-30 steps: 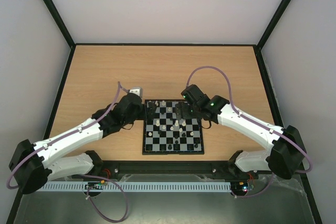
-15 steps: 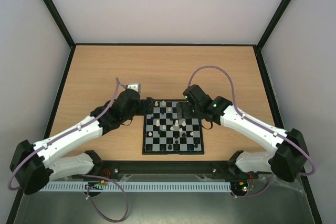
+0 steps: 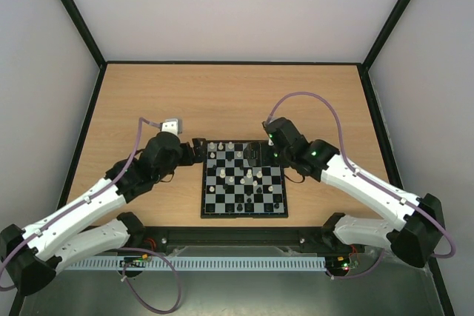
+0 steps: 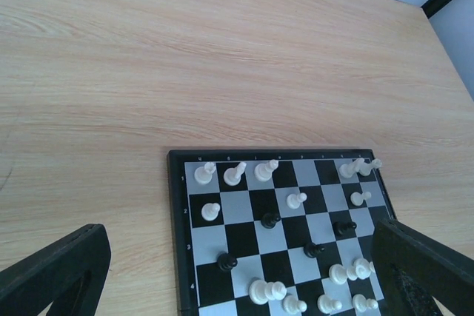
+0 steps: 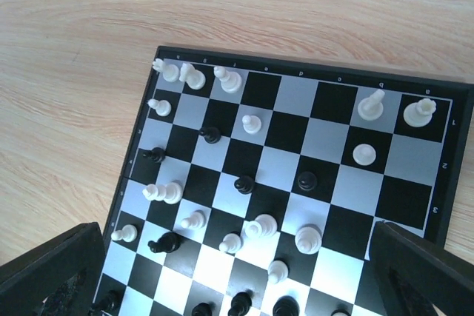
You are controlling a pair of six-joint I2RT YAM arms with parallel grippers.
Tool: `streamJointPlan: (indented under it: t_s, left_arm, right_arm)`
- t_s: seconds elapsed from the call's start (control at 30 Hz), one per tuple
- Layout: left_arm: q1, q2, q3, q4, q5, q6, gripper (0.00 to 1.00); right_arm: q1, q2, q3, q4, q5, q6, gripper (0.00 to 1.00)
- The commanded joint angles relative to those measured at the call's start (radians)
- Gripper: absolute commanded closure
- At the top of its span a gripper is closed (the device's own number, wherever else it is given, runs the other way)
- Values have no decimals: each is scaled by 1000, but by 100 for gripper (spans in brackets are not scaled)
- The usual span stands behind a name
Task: Set up the chess pieces on the board
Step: Pick up the chess piece from the chessboard.
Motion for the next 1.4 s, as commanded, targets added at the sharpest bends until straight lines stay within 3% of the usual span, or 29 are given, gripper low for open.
streamJointPlan:
  t_s: [0.0, 0.47, 0.7, 0.93, 1.17, 1.37]
  left_arm:
    - [6, -56, 4, -44, -4, -6, 1]
    - [5, -56, -5, -57, 46, -31, 1]
    - [6, -14, 16, -93, -5, -30, 1]
    - [6, 40, 30, -101, -41, -23, 1]
    - [6, 56, 39, -98, -33, -8, 1]
    - [6, 64, 28, -92, -25, -13, 1]
  right_arm:
    - [-3, 11, 60, -60, 28, -24, 1]
    - [-4, 63, 44, -122, -18, -56, 1]
    - [-2, 105, 45, -170, 19, -52, 41]
    - [16, 128, 23, -178, 46, -37, 57]
    - [91, 184, 35, -183, 71, -36, 59]
    - [111, 207, 43, -186, 96, -28, 46]
